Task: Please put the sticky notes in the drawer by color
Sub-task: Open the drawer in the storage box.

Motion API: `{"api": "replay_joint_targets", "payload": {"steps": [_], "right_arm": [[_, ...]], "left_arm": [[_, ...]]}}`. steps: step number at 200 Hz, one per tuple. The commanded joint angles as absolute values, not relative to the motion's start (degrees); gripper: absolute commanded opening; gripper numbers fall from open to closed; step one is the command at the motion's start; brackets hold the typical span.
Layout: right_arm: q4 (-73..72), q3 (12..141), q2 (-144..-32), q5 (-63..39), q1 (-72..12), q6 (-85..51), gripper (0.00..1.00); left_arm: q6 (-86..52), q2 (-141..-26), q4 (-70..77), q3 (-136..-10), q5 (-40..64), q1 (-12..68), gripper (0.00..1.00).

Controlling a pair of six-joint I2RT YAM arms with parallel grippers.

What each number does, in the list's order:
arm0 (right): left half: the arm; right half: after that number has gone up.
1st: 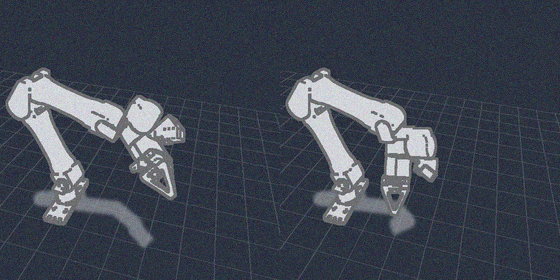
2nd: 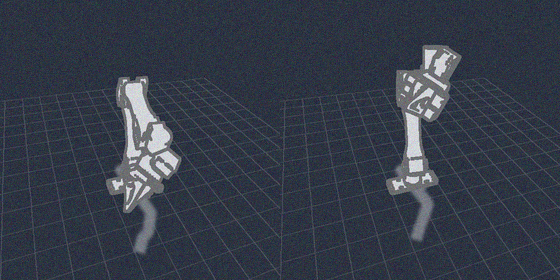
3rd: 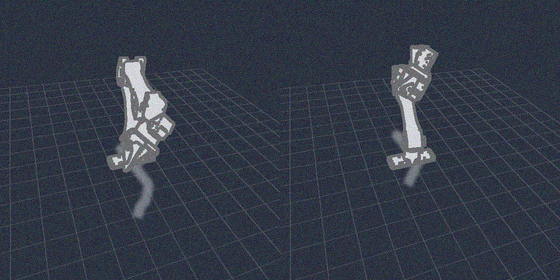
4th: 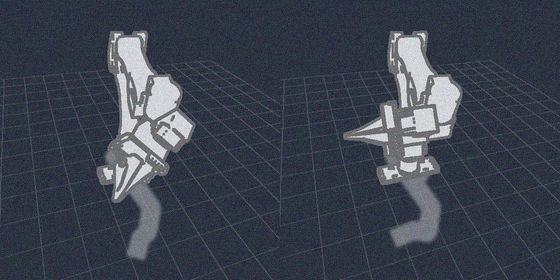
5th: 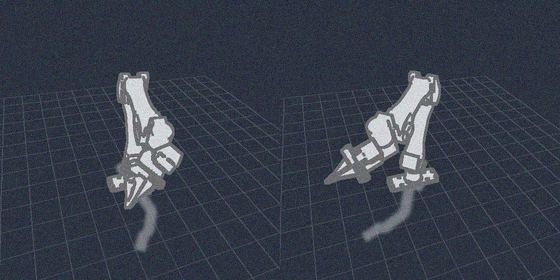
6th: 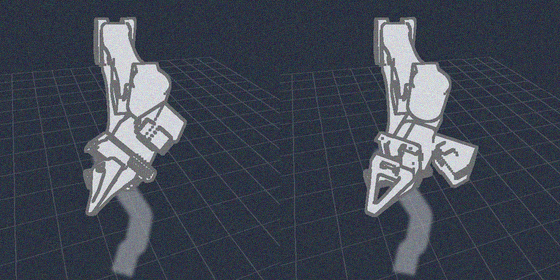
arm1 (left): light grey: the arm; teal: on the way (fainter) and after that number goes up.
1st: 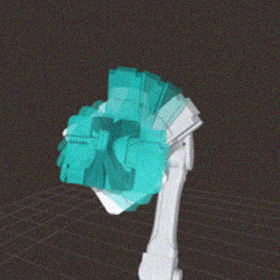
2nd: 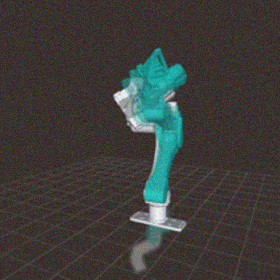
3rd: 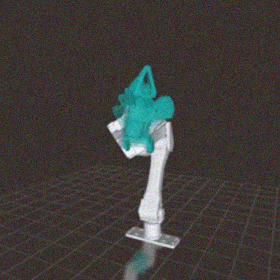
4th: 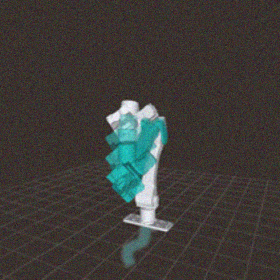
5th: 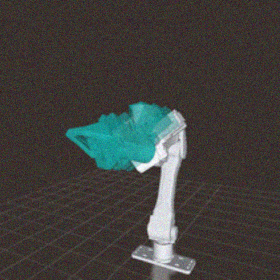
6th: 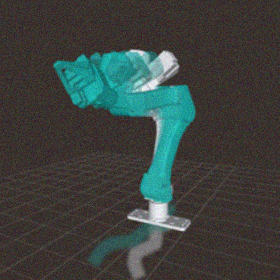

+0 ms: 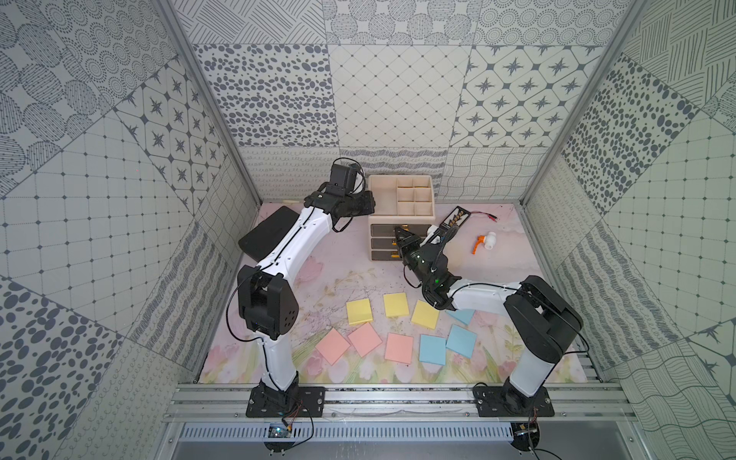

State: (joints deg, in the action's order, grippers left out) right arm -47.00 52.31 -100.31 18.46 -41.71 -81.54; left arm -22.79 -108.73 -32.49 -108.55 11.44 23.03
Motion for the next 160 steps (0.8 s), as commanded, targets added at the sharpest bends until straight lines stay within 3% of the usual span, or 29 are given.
{"api": "replay_joint_targets", "payload": {"steps": [1,160], "right_arm": [[-45.7,53.6,-98.4,19.7,-41.8,-80.2,0.19],[-43.9,53.6,-95.6,23.8,-46.3,-80.9,0.17]], "left_arm": [[-25.2,-109.9,-40.0,-111.6,8.9,23.7,0.00],[-32.4,-114.4,-50.7,-121.7,-4.4,27.2,0.00]]}}
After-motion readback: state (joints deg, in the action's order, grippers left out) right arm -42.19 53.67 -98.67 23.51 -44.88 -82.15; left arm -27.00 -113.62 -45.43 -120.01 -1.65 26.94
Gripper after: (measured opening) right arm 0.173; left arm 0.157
